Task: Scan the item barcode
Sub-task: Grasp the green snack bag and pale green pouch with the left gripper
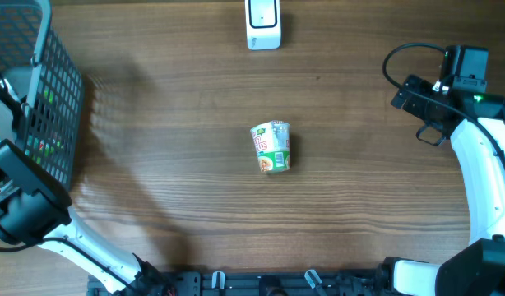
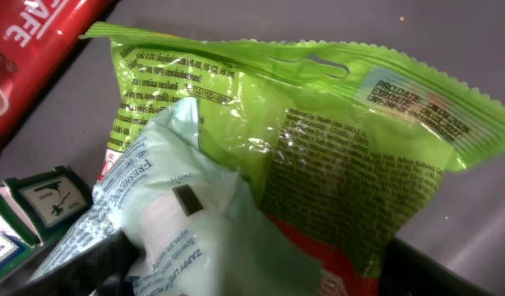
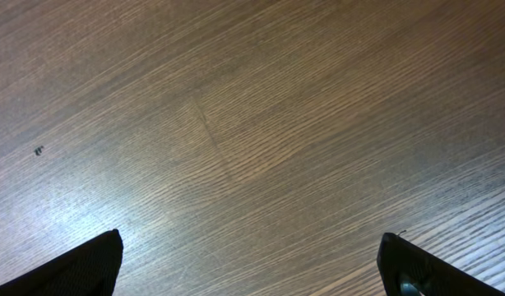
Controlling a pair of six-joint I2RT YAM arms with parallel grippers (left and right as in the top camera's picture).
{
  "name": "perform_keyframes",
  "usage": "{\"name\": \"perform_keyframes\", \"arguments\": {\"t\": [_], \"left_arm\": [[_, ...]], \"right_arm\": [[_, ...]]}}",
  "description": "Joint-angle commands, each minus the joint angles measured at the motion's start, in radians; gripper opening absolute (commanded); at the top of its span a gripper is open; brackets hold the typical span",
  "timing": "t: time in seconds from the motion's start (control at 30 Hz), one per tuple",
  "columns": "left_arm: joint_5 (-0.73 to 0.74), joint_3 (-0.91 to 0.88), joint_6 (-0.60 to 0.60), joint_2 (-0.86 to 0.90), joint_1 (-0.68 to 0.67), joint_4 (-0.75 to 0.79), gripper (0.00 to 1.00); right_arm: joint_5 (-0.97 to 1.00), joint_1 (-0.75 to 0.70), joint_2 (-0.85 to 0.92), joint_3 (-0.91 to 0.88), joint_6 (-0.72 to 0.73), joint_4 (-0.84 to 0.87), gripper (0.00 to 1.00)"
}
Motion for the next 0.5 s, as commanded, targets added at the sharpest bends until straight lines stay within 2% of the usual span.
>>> {"name": "perform_keyframes", "arguments": {"t": [0.0,0.07,0.13,0.17,0.23,0.27,0.47], "left_arm": [[0.173,-0.103,-0.014,0.145,-0.006,-0.032,0.64],[0.173,-0.085,-0.013,0.144,-0.006,-0.047,0.39],[0.173,-0.054,-0.014,0.143,-0.006,-0.071,0.2],[0.173,-0.039,-0.014,0.142,-0.006,-0.082,0.13],[0.173,0.007,-0.014,0.133,-0.006,-0.119,0.05],[0.173,0.032,-0.014,0.127,-0.006,-0.136,0.04],[0.172,0.236,-0.014,0.043,-0.006,-0.258,0.04]], "right_arm": [[0.002,0.0,-0.004,0.021,-0.012,0.0,1.0],[0.002,0.0,-0.004,0.021,-0.012,0.0,1.0],[0.002,0.0,-0.004,0.021,-0.012,0.0,1.0],[0.002,0.0,-0.004,0.021,-0.012,0.0,1.0],[0.002,0.0,-0.004,0.021,-0.012,0.0,1.0],[0.002,0.0,-0.004,0.021,-0.012,0.0,1.0],[0.002,0.0,-0.004,0.021,-0.012,0.0,1.0]]}}
